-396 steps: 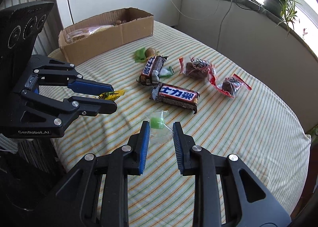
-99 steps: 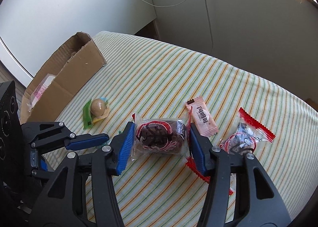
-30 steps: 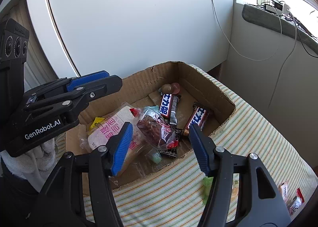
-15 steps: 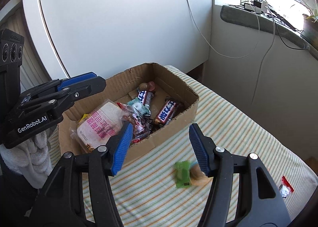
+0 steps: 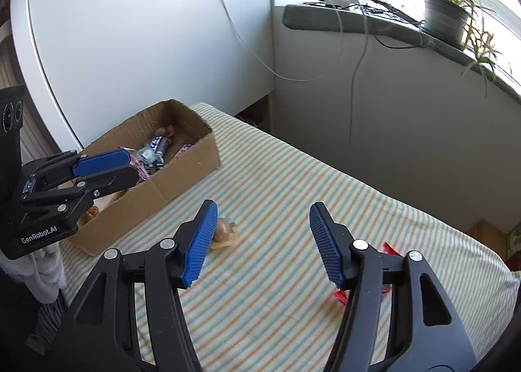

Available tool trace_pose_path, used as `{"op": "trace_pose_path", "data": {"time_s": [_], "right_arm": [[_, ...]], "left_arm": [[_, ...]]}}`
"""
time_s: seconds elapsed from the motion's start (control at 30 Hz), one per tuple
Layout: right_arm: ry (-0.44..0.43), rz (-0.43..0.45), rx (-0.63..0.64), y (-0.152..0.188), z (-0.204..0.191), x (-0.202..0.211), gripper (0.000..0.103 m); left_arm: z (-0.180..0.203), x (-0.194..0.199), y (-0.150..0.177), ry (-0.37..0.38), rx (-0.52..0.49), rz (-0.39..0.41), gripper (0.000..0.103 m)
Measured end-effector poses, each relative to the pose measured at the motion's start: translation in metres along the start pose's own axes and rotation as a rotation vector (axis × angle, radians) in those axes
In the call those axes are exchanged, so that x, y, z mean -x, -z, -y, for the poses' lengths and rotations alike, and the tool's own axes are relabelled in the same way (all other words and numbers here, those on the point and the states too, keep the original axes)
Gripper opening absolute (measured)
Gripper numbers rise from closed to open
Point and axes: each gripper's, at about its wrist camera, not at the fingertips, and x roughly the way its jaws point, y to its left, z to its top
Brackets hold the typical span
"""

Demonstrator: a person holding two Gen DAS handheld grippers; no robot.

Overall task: Organize snacks
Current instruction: 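Grasp the green-wrapped egg candy with the left gripper while the right grasps another chocolate packet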

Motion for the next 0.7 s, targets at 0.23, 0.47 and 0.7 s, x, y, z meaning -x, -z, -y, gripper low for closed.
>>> {"op": "trace_pose_path", "data": {"time_s": [0.23,0.47,0.7], "right_arm": [[0.093,-0.034,-0.074,0.024,0.056,0.003,0.062],[0.095,-0.108,-0.191,0.047,0.097,-0.014,0.062],[0.052,-0.138,-0.234,0.056,0.107,-0.028,0.069]], "left_arm": [[0.026,-0.032,0.005,0.043,-0.047,-0.097,0.030],[0.032,-0.059,0.012,0.050,-0.061,-0.183,0.030],[0.035,-0.083,0.017,0.016,-0.095,-0.244,0.030]]}}
